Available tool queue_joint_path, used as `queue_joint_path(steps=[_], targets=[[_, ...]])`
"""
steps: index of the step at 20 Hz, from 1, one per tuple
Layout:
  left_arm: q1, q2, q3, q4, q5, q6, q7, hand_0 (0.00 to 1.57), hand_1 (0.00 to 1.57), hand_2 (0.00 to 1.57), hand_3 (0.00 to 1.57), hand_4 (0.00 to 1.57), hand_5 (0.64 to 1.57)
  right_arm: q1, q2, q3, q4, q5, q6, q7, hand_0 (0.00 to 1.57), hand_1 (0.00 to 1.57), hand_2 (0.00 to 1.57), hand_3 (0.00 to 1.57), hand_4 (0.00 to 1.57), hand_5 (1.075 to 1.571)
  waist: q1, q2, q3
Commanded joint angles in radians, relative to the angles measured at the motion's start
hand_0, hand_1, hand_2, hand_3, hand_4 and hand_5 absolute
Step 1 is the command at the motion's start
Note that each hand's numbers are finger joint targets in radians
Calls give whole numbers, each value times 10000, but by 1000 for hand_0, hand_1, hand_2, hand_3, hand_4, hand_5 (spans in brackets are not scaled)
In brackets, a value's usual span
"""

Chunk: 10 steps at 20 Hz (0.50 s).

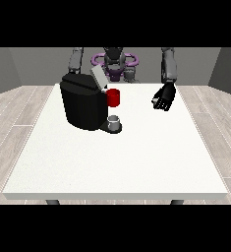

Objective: Insert the coffee pod into the coffee machine and close the lid

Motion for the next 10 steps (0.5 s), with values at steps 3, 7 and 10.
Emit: queue_joint_path(steps=[3,7,10], targets=[[-361,-3,28,744,-302,-626,-152,870,870,1021,921,413,1571,-9,-307,90,37,648,-402,929,0,0,0,0,0,1571,-62,-508,-12],[-368,23,355,1089,-537,134,-1027,1149,1149,1257,1162,466,1571,12,-189,-63,234,530,-499,641,0,0,0,0,0,1571,118,-447,-12],[-420,-569,638,828,-5,200,-1164,1369,1369,1368,1298,482,1571,307,-376,-10,599,627,-425,81,0,0,0,0,0,1571,212,-409,-11]])
